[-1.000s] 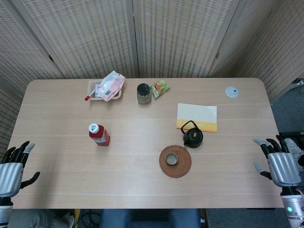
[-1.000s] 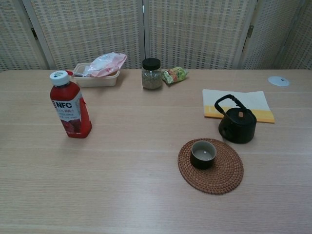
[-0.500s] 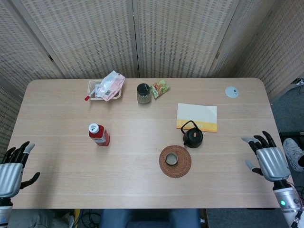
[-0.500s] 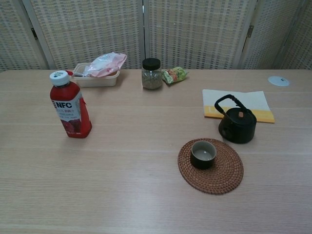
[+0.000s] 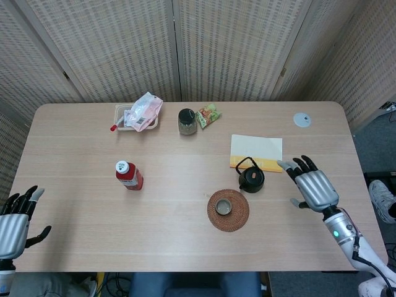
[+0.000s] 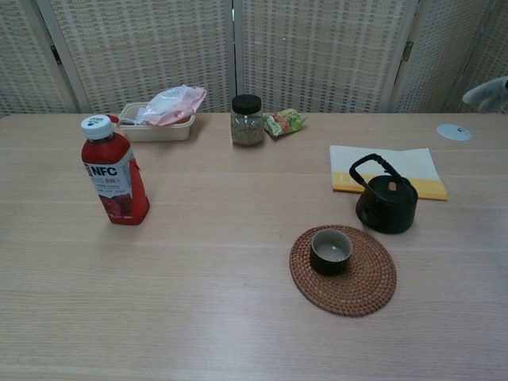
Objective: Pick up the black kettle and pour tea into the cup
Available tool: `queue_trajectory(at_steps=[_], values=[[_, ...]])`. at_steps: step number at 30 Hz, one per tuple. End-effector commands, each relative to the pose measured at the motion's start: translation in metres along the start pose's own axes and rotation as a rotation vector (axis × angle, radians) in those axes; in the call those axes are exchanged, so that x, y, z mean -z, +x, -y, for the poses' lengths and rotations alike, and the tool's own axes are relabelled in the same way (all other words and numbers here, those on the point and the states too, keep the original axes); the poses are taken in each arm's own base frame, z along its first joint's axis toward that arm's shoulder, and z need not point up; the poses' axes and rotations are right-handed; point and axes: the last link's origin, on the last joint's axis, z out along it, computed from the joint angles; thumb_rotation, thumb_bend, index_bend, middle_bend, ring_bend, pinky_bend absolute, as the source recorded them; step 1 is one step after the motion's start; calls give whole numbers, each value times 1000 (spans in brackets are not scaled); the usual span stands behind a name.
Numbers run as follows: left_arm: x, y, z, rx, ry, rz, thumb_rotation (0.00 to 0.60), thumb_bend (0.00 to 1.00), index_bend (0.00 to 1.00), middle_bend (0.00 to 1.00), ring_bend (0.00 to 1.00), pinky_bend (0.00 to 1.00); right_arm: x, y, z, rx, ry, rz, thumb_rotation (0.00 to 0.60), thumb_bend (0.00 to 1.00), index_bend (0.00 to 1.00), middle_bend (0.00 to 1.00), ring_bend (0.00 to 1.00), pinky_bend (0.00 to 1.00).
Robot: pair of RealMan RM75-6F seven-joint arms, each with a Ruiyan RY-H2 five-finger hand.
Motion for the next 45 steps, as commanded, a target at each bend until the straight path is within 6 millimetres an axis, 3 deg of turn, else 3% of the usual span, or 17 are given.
queue_trajectory(at_steps=[1,9,14,17,26,35,45], values=[[1,0,0,-1,0,1,600,222,98,66,162,87,-29,5,16,-4,41,29,600,117,39,103,12,3],[0,0,-4,-4,-7,5,600,222,108,64,162,87,-79,5,38,-15,90,85,600,118,30,150,11,3],[2,0,-4,-6,-5,5,600,222,110,62,162,87,-95,5,45,-18,99,106,600,120,31,167,12,3],[3,-1,-4,-7,3,10,600,222,118,62,162,87,-117,3,60,-22,124,135,600,120,31,168,12,3],[5,-3,-2,-11,16,17,600,222,120,62,162,87,-153,-12,80,-7,126,224,600,125,66,203,12,3],[9,-4,5,-12,40,22,600,222,122,62,162,87,-170,-27,91,13,122,269,600,141,89,233,14,3],[12,-5,8,-10,48,25,600,223,138,62,162,87,-175,-36,83,15,83,301,600,144,117,292,38,3]])
